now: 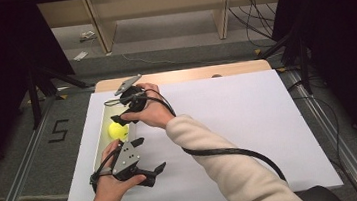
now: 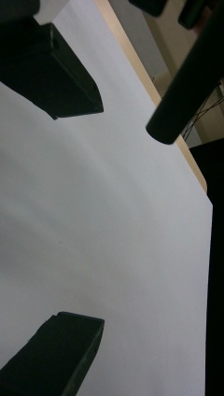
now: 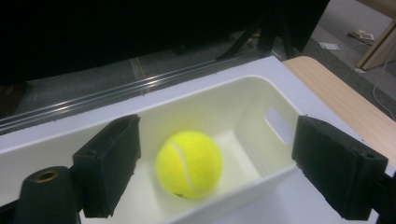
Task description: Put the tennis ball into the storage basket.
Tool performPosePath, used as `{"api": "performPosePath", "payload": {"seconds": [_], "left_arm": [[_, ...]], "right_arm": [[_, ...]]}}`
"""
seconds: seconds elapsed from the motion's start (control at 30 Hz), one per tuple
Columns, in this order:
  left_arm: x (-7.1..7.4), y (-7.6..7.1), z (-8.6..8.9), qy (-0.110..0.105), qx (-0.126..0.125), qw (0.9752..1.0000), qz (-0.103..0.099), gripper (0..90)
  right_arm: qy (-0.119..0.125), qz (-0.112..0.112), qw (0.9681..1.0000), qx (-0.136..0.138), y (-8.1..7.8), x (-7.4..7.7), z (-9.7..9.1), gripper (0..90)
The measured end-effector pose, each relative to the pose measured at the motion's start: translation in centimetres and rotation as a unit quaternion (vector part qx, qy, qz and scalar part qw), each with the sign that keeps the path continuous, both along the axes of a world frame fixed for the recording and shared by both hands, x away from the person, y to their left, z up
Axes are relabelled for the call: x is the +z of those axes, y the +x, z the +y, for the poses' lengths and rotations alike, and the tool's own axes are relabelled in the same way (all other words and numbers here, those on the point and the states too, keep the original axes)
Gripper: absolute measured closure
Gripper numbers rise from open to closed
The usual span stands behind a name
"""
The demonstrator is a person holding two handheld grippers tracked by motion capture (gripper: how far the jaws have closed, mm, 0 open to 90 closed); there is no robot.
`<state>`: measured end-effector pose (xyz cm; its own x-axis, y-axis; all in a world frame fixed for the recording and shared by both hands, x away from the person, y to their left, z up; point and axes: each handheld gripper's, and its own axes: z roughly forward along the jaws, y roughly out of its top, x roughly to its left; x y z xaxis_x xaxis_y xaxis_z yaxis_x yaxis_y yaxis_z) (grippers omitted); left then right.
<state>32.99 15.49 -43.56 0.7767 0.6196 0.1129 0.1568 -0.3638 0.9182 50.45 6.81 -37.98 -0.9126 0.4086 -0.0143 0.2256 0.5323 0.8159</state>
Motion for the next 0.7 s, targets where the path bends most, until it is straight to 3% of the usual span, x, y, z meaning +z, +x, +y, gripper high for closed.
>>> {"api": "performPosePath", "payload": {"seconds": [0.7], "left_arm": [[0.0,0.0,0.1,0.000,0.002,1.0000,0.000,0.0]], "right_arm": [[0.011,-0.006,0.9996,-0.025,-0.6,0.4,-6.3,16.6]]}}
